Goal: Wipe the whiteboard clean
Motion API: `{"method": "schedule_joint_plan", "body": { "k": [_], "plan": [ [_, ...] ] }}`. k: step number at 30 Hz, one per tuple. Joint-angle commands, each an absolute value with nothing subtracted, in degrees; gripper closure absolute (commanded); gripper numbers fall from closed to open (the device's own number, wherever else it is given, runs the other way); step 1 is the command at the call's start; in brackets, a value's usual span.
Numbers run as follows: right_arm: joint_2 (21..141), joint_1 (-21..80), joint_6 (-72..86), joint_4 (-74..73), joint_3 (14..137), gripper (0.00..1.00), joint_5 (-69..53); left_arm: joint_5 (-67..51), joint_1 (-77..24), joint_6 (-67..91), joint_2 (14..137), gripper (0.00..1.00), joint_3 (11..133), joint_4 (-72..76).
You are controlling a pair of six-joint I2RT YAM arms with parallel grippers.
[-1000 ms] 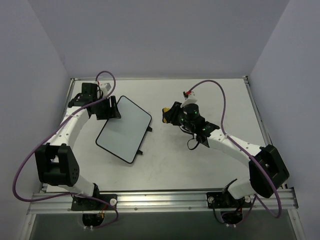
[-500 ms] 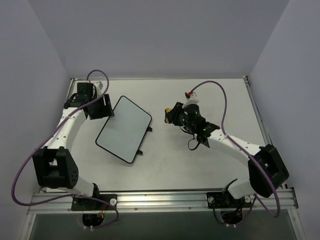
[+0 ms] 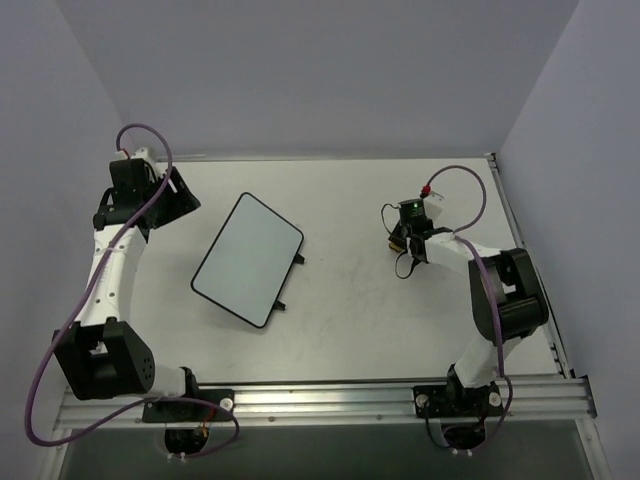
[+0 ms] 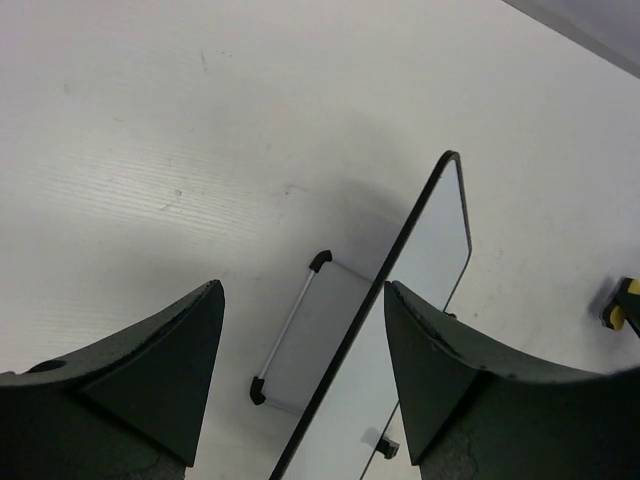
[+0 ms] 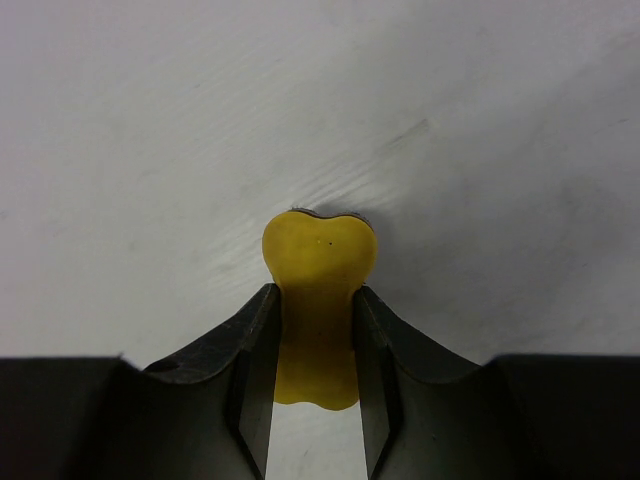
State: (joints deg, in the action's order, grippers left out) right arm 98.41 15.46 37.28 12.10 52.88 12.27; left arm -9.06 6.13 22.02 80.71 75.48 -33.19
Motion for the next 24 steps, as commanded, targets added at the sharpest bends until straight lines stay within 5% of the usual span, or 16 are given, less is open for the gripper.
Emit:
{"method": "schedule_joint_plan", "body": {
  "k": [1, 4, 5, 11, 16, 19, 21, 24],
  "plan": [
    [103.2, 12.2, 38.7, 5.6, 61.0, 1.0, 16.4, -14.1, 6.2, 23.8, 80.0, 0.27, 78.7, -29.2],
    [104.9, 9.2, 39.3, 5.1, 62.0, 1.0, 18.0, -15.6, 6.6, 23.8, 78.7, 0.26, 77.0, -28.0],
    [104.9, 7.8, 39.3, 5.4, 62.1, 0.89, 18.0, -16.2, 6.8, 23.7, 78.2, 0.26, 76.6, -27.5],
    [104.9, 4.8, 38.7, 4.5, 63.8, 0.69, 19.2, -20.2, 8.2, 23.9, 77.2, 0.26, 74.8, -26.5],
    [104.9, 1.0, 38.2, 2.3, 67.3, 0.66, 20.2, -21.0, 8.3, 23.9, 76.6, 0.26, 74.4, -26.2],
    [105.2, 0.4, 37.9, 1.7, 69.1, 0.43, 19.4, -21.4, 8.4, 23.8, 76.7, 0.26, 74.5, -26.4],
    [105.3, 0.3, 37.1, 1.3, 69.8, 0.0, 19.4, -21.7, 8.6, 24.0, 76.8, 0.26, 74.4, -26.3],
    [103.3, 0.4, 36.4, 1.5, 69.2, 0.0, 18.9, -22.9, 9.0, 24.3, 76.7, 0.26, 74.4, -25.8]
  ]
}}
